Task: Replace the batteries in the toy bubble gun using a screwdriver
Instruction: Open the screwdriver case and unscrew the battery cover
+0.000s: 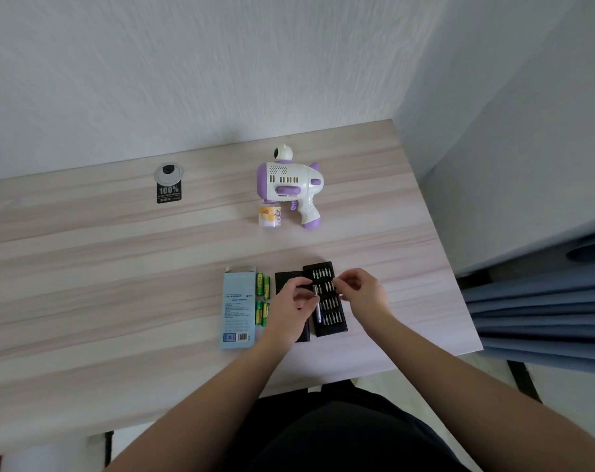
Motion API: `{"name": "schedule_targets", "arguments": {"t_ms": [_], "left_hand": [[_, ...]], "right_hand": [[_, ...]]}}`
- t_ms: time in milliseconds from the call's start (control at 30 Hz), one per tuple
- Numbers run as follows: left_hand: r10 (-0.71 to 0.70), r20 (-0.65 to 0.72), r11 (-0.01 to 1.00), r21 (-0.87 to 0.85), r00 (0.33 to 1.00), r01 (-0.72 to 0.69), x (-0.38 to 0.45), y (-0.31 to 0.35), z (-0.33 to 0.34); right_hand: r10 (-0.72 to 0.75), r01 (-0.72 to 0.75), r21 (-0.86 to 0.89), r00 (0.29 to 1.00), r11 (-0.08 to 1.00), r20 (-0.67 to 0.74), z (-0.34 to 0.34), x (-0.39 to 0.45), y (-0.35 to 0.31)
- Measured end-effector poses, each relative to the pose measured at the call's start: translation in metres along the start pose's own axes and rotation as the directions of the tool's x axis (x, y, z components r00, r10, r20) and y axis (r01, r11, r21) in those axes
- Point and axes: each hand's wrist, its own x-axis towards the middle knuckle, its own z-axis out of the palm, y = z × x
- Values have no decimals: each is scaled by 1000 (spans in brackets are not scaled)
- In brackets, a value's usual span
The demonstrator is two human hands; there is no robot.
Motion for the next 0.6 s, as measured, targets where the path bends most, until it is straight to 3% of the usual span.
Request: {"name": "schedule_targets", "arguments": {"t_ms": [233,433,600], "left_hand": [[163,-57,972,180,985,-150,-2,20,-2],[295,-45,941,185,954,-282,-6,38,3],[329,-56,934,170,943,-315,-10,47,8]], "right_hand": [[-152,136,170,985,976,84,-32,-19,-41],[-293,289,47,951,956,98,-41,-29,-59],[-309,311,-17,949,950,63,-47,-28,-58]]}}
